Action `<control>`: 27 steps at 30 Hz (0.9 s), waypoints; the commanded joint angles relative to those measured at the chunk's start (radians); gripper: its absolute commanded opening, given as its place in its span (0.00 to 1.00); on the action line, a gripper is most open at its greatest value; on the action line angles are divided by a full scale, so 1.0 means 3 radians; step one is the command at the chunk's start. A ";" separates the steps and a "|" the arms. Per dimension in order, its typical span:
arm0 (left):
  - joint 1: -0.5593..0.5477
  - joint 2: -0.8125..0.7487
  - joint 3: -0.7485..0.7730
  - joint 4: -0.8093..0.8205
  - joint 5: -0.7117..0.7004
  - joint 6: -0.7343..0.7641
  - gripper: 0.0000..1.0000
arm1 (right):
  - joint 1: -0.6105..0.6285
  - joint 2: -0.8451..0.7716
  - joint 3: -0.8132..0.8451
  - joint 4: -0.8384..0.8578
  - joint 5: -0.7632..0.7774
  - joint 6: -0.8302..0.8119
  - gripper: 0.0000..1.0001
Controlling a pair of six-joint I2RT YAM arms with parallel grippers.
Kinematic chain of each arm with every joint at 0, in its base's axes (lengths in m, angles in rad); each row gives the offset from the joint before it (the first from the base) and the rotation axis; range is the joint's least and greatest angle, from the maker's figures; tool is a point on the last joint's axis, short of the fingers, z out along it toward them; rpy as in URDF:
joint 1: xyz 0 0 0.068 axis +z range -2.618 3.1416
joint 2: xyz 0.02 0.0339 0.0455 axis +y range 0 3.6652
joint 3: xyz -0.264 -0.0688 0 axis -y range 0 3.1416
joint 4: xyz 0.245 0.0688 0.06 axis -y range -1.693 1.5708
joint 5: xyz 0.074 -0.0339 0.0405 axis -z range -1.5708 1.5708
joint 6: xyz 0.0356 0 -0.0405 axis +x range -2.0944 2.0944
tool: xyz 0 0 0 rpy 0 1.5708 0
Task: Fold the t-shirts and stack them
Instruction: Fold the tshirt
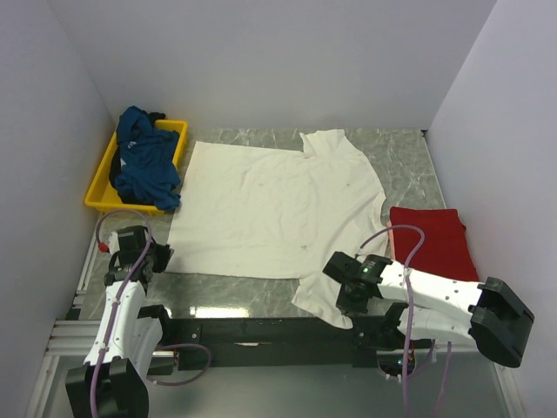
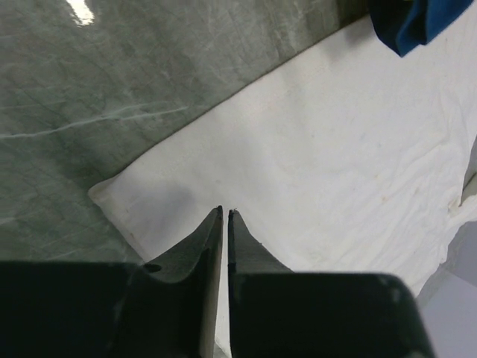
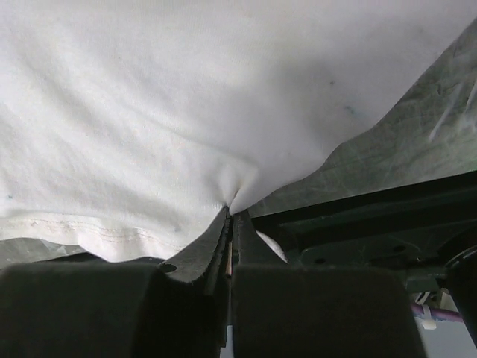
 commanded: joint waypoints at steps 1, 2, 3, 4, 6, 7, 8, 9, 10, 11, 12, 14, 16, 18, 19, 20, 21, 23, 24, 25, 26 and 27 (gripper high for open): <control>0.0001 -0.0037 0.0108 -0.0109 -0.0225 0.0002 0.14 | -0.0016 -0.0012 0.0053 0.0057 0.0326 -0.0001 0.00; -0.0004 -0.0027 0.0113 -0.0120 -0.0256 -0.0024 0.16 | -0.0016 -0.0063 0.0084 0.0011 0.0342 -0.0001 0.00; 0.0001 -0.0002 0.0108 -0.0115 -0.0307 -0.0029 0.18 | -0.0016 -0.0094 0.0120 -0.0015 0.0352 -0.0017 0.00; -0.0004 0.0019 0.0108 -0.0104 -0.0338 -0.0034 0.18 | -0.0016 -0.0120 0.0186 -0.0040 0.0393 -0.0022 0.00; -0.0004 0.0105 0.0093 -0.0094 -0.0409 -0.0060 0.19 | -0.0021 -0.0196 0.0253 -0.0127 0.0434 -0.0042 0.00; -0.0004 0.0141 0.0088 -0.0079 -0.0420 -0.0060 0.18 | -0.0031 -0.0222 0.0319 -0.0158 0.0459 -0.0047 0.00; -0.0004 0.0167 0.0082 -0.0069 -0.0425 -0.0070 0.18 | -0.0031 -0.0278 0.0345 -0.0214 0.0495 -0.0053 0.00; -0.0004 0.0213 0.0057 -0.0069 -0.0435 -0.0085 0.18 | -0.0042 -0.0309 0.0376 -0.0240 0.0506 -0.0068 0.00; -0.0004 0.0228 0.0047 -0.0069 -0.0445 -0.0101 0.18 | -0.0047 -0.0344 0.0412 -0.0260 0.0521 -0.0083 0.00; 0.0001 0.0239 0.0036 -0.0063 -0.0455 -0.0131 0.18 | -0.0067 -0.0380 0.0427 -0.0271 0.0536 -0.0093 0.00; -0.0009 0.0244 0.0016 -0.0068 -0.0471 -0.0152 0.18 | -0.0082 -0.0441 0.0442 -0.0291 0.0547 -0.0129 0.00; -0.0004 0.0239 -0.0010 -0.0089 -0.0517 -0.0182 0.17 | -0.0138 -0.0518 0.0488 -0.0312 0.0562 -0.0160 0.00; -0.0009 0.0234 -0.0015 -0.0114 -0.0563 -0.0198 0.17 | -0.0180 -0.0554 0.0529 -0.0322 0.0587 -0.0221 0.00; -0.0009 0.0249 0.0000 -0.0165 -0.0614 -0.0213 0.17 | -0.0251 -0.0590 0.0555 -0.0312 0.0603 -0.0297 0.00; -0.0009 0.0264 0.0011 -0.0191 -0.0624 -0.0218 0.17 | -0.0277 -0.0590 0.0570 -0.0297 0.0603 -0.0328 0.00; -0.0009 0.0269 0.0046 -0.0217 -0.0665 -0.0224 0.18 | -0.0292 -0.0590 0.0576 -0.0271 0.0603 -0.0359 0.00; -0.0009 0.0280 0.0057 -0.0267 -0.0690 -0.0229 0.18 | -0.0338 -0.0590 0.0586 -0.0256 0.0603 -0.0415 0.00; -0.0009 0.0290 0.0103 -0.0319 -0.0752 -0.0229 0.22 | -0.0374 -0.0570 0.0606 -0.0189 0.0567 -0.0472 0.00; -0.0009 0.0305 0.0113 -0.0329 -0.0777 -0.0239 0.24 | -0.0399 -0.0565 0.0611 -0.0169 0.0557 -0.0517 0.00; -0.0004 0.0310 0.0123 -0.0365 -0.0783 -0.0254 0.27 | -0.0415 -0.0544 0.0606 -0.0148 0.0542 -0.0538 0.00; -0.0004 0.0320 0.0138 -0.0380 -0.0783 -0.0259 0.34 | -0.0430 -0.0519 0.0611 -0.0113 0.0542 -0.0559 0.00; -0.0009 0.0341 0.0149 -0.0406 -0.0803 -0.0275 0.36 | -0.0435 -0.0503 0.0606 -0.0092 0.0526 -0.0594 0.00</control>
